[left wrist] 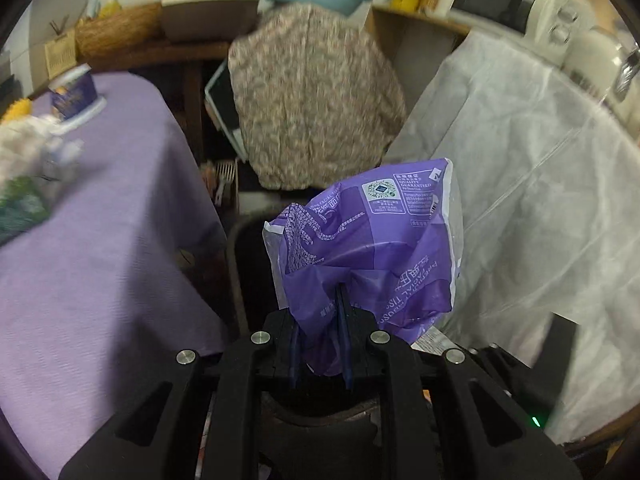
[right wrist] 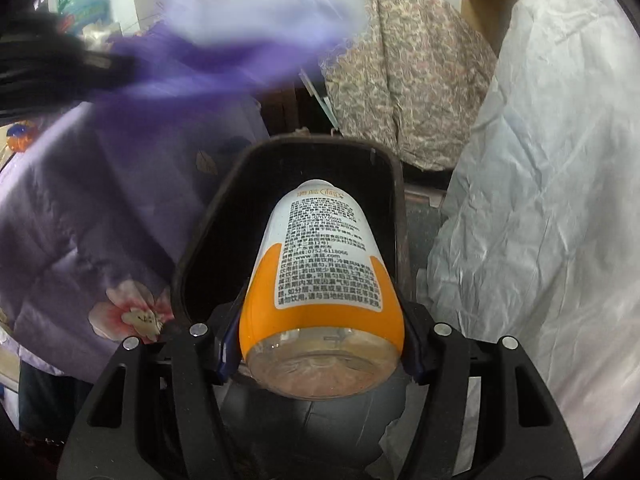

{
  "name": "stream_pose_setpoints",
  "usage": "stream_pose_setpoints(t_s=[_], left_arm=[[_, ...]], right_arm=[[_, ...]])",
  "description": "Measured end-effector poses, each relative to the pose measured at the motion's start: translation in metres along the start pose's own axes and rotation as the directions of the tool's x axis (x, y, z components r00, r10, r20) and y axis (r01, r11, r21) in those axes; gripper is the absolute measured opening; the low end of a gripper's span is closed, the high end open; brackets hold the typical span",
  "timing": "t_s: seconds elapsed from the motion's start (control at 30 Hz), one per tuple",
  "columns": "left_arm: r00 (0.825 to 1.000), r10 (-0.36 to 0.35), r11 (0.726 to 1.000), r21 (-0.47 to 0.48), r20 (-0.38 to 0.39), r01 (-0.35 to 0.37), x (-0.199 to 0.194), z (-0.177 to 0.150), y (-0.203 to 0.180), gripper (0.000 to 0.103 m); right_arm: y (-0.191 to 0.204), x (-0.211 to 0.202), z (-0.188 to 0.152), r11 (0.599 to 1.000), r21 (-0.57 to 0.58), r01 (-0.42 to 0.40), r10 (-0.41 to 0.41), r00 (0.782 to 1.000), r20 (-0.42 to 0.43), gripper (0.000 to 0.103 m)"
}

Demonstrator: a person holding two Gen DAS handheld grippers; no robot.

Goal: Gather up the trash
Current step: 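Carry the bottle and purple bag with both tools over the trash bin, then open both tools to drop the bottle and bag into the bin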

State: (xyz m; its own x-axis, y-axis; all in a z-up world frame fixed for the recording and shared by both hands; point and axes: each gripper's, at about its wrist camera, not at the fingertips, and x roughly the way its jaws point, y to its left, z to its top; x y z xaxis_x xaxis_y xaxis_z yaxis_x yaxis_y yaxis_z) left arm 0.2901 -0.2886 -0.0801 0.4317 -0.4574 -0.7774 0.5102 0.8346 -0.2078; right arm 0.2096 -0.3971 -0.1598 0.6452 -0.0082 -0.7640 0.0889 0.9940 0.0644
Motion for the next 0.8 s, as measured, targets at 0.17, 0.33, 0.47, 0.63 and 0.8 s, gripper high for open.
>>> stream_pose_setpoints(t_s=[0.17, 0.33, 0.47, 0.63, 0.8], left_arm=[[0.991, 0.044, 0.998, -0.034, -0.129, -0.049, 0.064, 0.0, 0.005, 0.016], [0.98, 0.099, 0.994, -0.018, -0.175, -0.104, 0.091, -0.003, 0.014, 0.016], [0.971, 0.074, 0.993, -0.068, -0.227, -0.092, 0.105, -0.001, 0.026, 0.017], [0.977, 0.065, 0.993, -0.08, -0.202, -0.083, 0.101, 0.002, 0.032, 0.057], [0.987, 0.029, 0.995, -0.093, -0.157, -0.044, 0.086, 0.006, 0.031, 0.063]], right_arm=[[0.001, 0.015, -0.005, 1.0, -0.024, 0.018, -0.019, 0.999, -0.026, 0.062], [0.005, 0.032, -0.006, 0.998, -0.053, 0.029, -0.033, 0.997, -0.067, 0.062], [0.01, 0.042, -0.005, 0.997, -0.072, 0.031, -0.036, 0.996, -0.076, 0.062], [0.013, 0.051, -0.002, 0.994, -0.1, 0.051, -0.058, 0.996, -0.068, 0.062], [0.012, 0.05, 0.0, 0.996, -0.075, 0.051, -0.056, 0.996, -0.063, 0.063]])
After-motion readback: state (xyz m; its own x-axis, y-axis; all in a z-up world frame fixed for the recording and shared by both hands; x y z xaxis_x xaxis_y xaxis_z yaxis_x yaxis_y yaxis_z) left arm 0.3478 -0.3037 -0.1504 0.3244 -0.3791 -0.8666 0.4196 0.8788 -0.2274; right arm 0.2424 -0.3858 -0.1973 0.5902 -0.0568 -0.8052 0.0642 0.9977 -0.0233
